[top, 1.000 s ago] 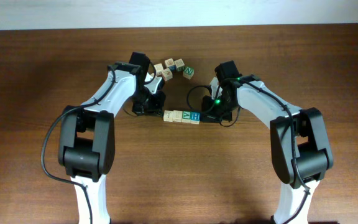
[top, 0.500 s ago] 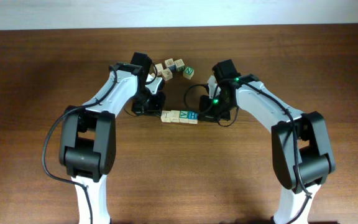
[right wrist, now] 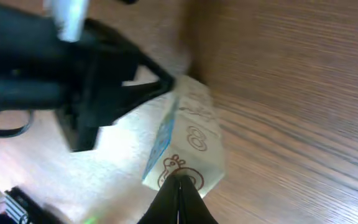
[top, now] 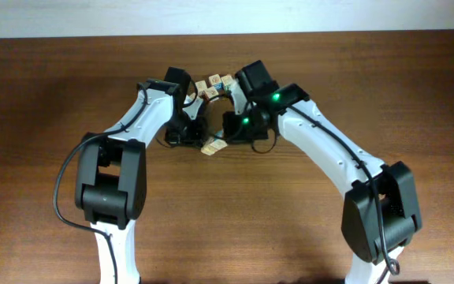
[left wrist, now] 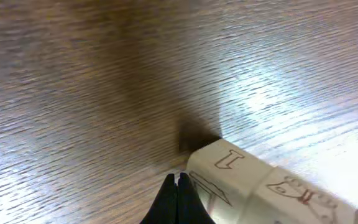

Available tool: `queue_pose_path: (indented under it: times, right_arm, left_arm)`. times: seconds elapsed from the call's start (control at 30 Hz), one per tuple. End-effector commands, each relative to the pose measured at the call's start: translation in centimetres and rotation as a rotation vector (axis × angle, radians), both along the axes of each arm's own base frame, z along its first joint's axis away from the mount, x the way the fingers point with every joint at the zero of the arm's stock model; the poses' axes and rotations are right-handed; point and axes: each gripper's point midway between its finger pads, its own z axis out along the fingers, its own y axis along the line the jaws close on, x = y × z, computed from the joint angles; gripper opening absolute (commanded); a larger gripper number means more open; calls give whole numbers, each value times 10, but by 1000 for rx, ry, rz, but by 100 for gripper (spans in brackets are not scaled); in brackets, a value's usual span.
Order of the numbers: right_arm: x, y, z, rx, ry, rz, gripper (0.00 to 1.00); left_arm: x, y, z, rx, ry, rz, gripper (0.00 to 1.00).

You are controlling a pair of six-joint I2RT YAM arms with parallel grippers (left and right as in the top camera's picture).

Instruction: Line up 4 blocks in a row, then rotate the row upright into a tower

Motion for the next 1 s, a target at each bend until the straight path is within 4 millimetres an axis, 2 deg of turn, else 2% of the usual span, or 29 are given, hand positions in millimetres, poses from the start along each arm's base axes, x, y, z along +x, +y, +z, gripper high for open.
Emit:
queue_pose_path:
  times: [0.0, 0.3, 0.33, 0.43, 0.5, 0.63, 0.67, 0.87, 0.97]
  right_arm:
    - [-8, 9, -4, -23, -8, 34, 4]
    - [5, 11, -15, -39, -39, 19, 4]
    - [5, 11, -15, -39, -39, 19, 4]
    - [4, 13, -14, -36, -43, 24, 4]
    - [4, 16, -14, -32, -49, 28, 4]
    - [6, 18, -12, -24, -61, 29, 5]
    - [7, 19, -11, -15, -66, 32, 10]
    - [17, 26, 18, 10, -107, 38, 25]
    - [23, 29, 51, 22, -150, 59, 29]
  left_arm:
    - [-9, -28, 6, -105, 22, -42, 0]
    - [-7, -25, 6, -104, 20, -35, 0]
    - [-4, -20, 6, -92, 22, -5, 0]
    - [12, 14, 5, -79, 38, 165, 0]
    - [17, 29, 5, -80, 36, 202, 0]
    - [21, 40, 5, -81, 33, 229, 0]
    - [21, 39, 5, -81, 32, 228, 0]
    - [23, 39, 6, -82, 27, 228, 0]
    - [38, 38, 33, -88, -9, 222, 0]
